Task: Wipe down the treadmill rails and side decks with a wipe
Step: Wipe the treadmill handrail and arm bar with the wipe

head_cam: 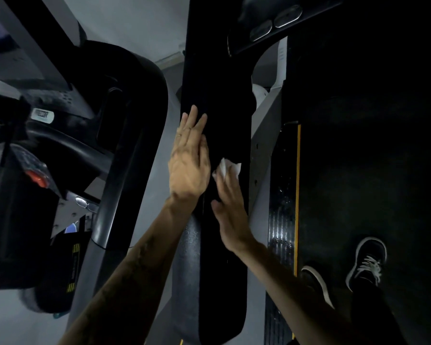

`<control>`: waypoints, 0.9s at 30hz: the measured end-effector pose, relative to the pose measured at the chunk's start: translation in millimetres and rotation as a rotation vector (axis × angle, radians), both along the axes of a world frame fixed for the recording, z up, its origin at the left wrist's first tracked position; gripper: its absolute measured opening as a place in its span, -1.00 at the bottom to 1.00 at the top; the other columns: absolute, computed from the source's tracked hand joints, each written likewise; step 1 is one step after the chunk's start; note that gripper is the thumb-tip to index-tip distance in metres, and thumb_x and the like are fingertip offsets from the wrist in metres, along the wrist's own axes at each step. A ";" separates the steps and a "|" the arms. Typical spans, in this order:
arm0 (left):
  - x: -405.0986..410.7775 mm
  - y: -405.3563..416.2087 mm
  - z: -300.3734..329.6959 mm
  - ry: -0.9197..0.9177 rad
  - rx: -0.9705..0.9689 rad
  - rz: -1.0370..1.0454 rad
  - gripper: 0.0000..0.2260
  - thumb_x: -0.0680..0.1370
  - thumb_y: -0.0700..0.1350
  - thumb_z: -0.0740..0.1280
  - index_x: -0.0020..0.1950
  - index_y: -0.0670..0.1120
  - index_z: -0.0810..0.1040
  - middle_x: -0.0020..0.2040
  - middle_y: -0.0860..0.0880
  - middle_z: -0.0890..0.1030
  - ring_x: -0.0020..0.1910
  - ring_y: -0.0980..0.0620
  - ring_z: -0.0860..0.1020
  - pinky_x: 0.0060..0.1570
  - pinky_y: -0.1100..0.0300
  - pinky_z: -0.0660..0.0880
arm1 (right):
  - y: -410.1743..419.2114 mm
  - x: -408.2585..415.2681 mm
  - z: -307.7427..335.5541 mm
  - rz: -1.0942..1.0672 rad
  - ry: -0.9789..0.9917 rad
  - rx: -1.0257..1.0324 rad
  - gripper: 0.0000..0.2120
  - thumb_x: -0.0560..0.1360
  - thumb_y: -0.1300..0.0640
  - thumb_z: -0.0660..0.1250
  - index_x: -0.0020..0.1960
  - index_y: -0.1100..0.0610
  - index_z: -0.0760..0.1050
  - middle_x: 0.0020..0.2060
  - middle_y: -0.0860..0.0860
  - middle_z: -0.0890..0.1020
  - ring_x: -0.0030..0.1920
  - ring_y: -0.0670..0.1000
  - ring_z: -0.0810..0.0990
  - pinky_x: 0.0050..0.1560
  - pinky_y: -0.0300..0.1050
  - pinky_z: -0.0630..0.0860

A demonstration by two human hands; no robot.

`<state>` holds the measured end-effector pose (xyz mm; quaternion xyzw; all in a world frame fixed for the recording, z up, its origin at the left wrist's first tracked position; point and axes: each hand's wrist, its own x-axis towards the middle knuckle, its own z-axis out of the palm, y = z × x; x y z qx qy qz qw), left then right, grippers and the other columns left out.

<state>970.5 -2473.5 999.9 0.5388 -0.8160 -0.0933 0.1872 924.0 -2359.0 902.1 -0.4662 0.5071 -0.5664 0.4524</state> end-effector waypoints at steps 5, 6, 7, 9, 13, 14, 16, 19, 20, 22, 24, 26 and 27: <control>-0.1 -0.4 0.5 -0.004 0.001 -0.001 -0.61 0.74 -0.14 0.06 0.55 -0.16 0.41 0.62 -0.06 0.29 0.64 -0.01 0.16 0.54 -0.10 0.28 | -19.8 -7.5 6.3 -0.025 0.073 -0.068 -0.32 0.71 -0.24 -0.15 0.66 0.18 0.06 0.67 0.05 -0.05 0.67 0.08 -0.17 0.63 0.04 -0.22; -0.4 -0.6 0.3 -0.004 -0.001 -0.003 -0.61 0.74 -0.14 0.07 0.55 -0.17 0.41 0.62 -0.07 0.29 0.64 -0.02 0.16 0.54 -0.10 0.28 | -31.1 -10.8 2.6 -0.048 0.078 -0.087 -0.35 0.73 -0.19 -0.13 0.65 0.21 0.08 0.67 0.06 -0.04 0.67 0.08 -0.17 0.63 0.04 -0.22; -0.5 -0.7 0.0 -0.003 0.001 -0.002 -0.61 0.74 -0.14 0.07 0.55 -0.17 0.41 0.62 -0.07 0.30 0.64 -0.02 0.16 0.54 -0.10 0.28 | -41.0 -14.0 0.8 -0.062 0.064 -0.086 -0.38 0.74 -0.14 -0.10 0.64 0.24 0.11 0.66 0.08 -0.02 0.67 0.07 -0.17 0.63 0.07 -0.20; -1.2 -0.5 0.3 -0.001 0.002 0.006 -0.61 0.73 -0.15 0.08 0.54 -0.17 0.41 0.62 -0.07 0.30 0.64 -0.02 0.16 0.55 -0.09 0.27 | -53.6 -17.6 -2.7 -0.073 0.009 -0.033 -0.40 0.75 -0.12 -0.06 0.64 0.26 0.12 0.65 0.07 -0.03 0.66 -0.01 -0.18 0.63 0.06 -0.19; -2.6 -0.2 1.0 -0.009 -0.014 0.012 -0.61 0.73 -0.13 0.09 0.54 -0.17 0.42 0.61 -0.07 0.31 0.64 -0.03 0.17 0.55 -0.06 0.27 | -37.7 -12.6 -21.5 -0.096 -0.023 -0.005 -0.36 0.74 -0.18 -0.08 0.65 0.22 0.05 0.66 0.08 -0.07 0.66 -0.01 -0.16 0.64 0.22 -0.14; -2.6 -0.3 1.1 -0.008 -0.015 0.015 -0.61 0.73 -0.14 0.09 0.54 -0.16 0.42 0.61 -0.07 0.31 0.64 -0.03 0.18 0.55 -0.06 0.27 | -28.5 -9.9 -22.7 -0.092 -0.038 0.011 -0.36 0.73 -0.20 -0.07 0.67 0.17 0.02 0.67 0.04 -0.09 0.67 0.02 -0.16 0.63 0.30 -0.12; -2.3 -0.1 1.0 -0.006 -0.012 0.014 -0.62 0.73 -0.16 0.10 0.54 -0.16 0.42 0.61 -0.06 0.31 0.64 -0.03 0.17 0.55 -0.07 0.27 | -12.3 -2.4 -19.3 -0.060 -0.073 0.049 -0.33 0.71 -0.24 -0.06 0.69 0.09 -0.04 0.68 -0.01 -0.12 0.67 0.08 -0.17 0.61 0.34 -0.09; -2.6 0.4 1.4 -0.001 -0.013 0.016 -0.62 0.73 -0.17 0.10 0.54 -0.17 0.42 0.61 -0.07 0.31 0.64 -0.04 0.18 0.55 -0.07 0.27 | -10.7 0.2 -6.8 -0.038 -0.070 0.019 -0.37 0.71 -0.21 -0.04 0.69 -0.02 -0.14 0.68 0.00 -0.12 0.67 0.14 -0.13 0.59 0.38 -0.03; -2.8 0.8 1.6 -0.003 -0.011 0.017 -0.62 0.73 -0.16 0.10 0.54 -0.17 0.42 0.61 -0.07 0.31 0.64 -0.04 0.18 0.55 -0.07 0.27 | -16.7 -2.2 -6.1 -0.039 -0.055 -0.002 -0.37 0.72 -0.18 -0.04 0.69 0.00 -0.14 0.68 0.03 -0.11 0.67 0.15 -0.13 0.60 0.37 -0.03; -3.5 1.0 1.5 -0.015 -0.013 0.014 -0.61 0.73 -0.15 0.09 0.54 -0.17 0.42 0.61 -0.08 0.31 0.64 -0.05 0.18 0.54 -0.09 0.28 | -35.6 -11.0 -8.3 -0.061 -0.012 -0.035 -0.37 0.73 -0.17 -0.06 0.67 0.14 -0.08 0.68 0.11 -0.07 0.67 0.16 -0.13 0.63 0.27 -0.07; -3.6 0.0 0.8 -0.030 -0.017 0.014 -0.61 0.73 -0.14 0.09 0.54 -0.17 0.41 0.61 -0.09 0.31 0.64 -0.06 0.18 0.53 -0.10 0.28 | -54.1 -18.2 -14.9 -0.090 0.008 -0.038 -0.37 0.75 -0.16 -0.08 0.65 0.25 0.00 0.66 0.20 -0.01 0.67 0.15 -0.09 0.64 0.18 -0.09; -4.2 0.8 0.8 -0.051 -0.021 0.017 -0.60 0.73 -0.13 0.10 0.55 -0.17 0.40 0.62 -0.10 0.30 0.64 -0.06 0.18 0.53 -0.13 0.28 | -61.1 -18.4 -25.6 -0.112 0.008 0.000 -0.37 0.75 -0.16 -0.08 0.64 0.26 0.04 0.66 0.20 0.00 0.67 0.07 -0.10 0.65 0.18 -0.09; -4.8 1.0 0.9 -0.063 -0.022 0.017 -0.60 0.73 -0.12 0.11 0.55 -0.17 0.39 0.62 -0.10 0.29 0.64 -0.06 0.17 0.53 -0.15 0.28 | -59.5 -16.4 -30.7 -0.109 -0.016 0.048 -0.35 0.73 -0.20 -0.09 0.65 0.21 0.04 0.66 0.17 -0.02 0.67 0.02 -0.12 0.64 0.22 -0.09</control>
